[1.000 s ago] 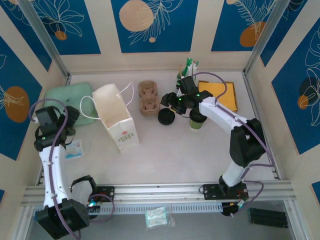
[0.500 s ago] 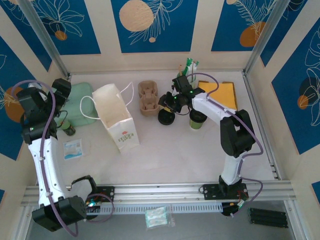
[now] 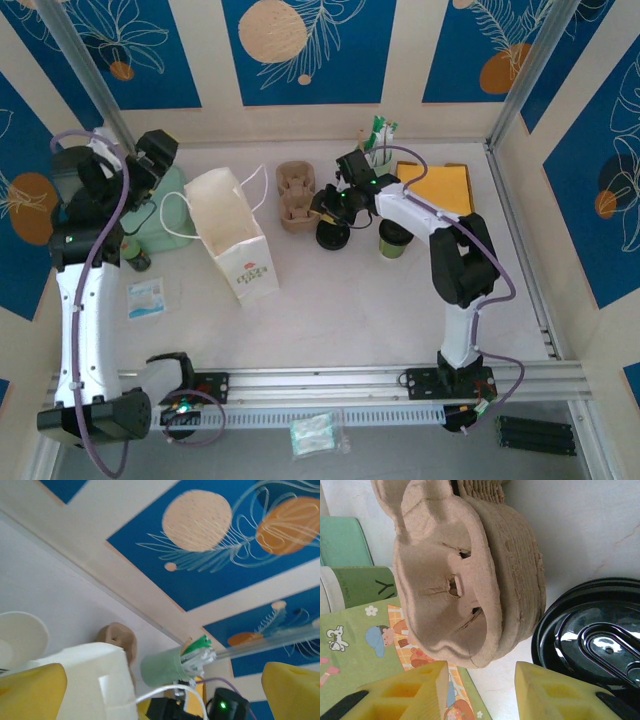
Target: Pack the takeout coffee
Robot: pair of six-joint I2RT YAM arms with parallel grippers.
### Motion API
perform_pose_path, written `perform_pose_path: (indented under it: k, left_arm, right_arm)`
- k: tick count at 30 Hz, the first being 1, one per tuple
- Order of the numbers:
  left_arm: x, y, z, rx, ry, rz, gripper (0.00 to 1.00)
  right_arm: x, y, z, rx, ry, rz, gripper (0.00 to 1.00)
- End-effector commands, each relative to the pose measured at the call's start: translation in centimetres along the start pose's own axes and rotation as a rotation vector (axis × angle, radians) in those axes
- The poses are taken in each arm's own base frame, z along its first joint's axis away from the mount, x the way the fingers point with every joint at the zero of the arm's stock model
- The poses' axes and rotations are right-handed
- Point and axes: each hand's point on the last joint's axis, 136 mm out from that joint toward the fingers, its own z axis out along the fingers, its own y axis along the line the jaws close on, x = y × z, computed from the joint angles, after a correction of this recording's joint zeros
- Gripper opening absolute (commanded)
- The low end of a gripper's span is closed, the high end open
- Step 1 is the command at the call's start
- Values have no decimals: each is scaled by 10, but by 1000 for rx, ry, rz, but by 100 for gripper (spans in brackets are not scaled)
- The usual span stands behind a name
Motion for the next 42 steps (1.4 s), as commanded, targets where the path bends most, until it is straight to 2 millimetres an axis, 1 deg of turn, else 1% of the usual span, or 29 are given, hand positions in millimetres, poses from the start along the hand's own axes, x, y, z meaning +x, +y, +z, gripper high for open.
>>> perform_pose_path:
  k: [1,5,11,21,23,31,34,37,39,42]
  left_arm:
    - [9,-29,-1,63,37,66,99]
    - [24,-45,3,94,79,97,100]
    - [40,-50,7,100,118,114,100]
    - [48,-54,9,107,135,129,99]
    - [49,-53,10,104,139,128,99]
    - [54,-51,10,100,146,131,99]
    - [54,-52,9,103,146,134,100]
    - [54,-53,7,102,144,133,99]
    - [55,-53,7,101,146,134,99]
    - [55,-54,5,104,148,137,99]
  right_arm:
    - [0,10,2,-17,16,0,39]
    - [-2,12,6,-19,18,-2,37]
    - [-4,13,11,-18,24,0,36]
    - [-1,9,15,-12,30,8,35]
    - [-2,10,16,-16,32,7,33]
    - [-4,7,24,-13,45,16,32]
    - [-4,7,25,-14,48,19,28]
    - [-5,7,25,-17,49,18,20]
    - [-5,8,23,-20,52,16,12]
    - [-7,14,16,-36,46,4,0]
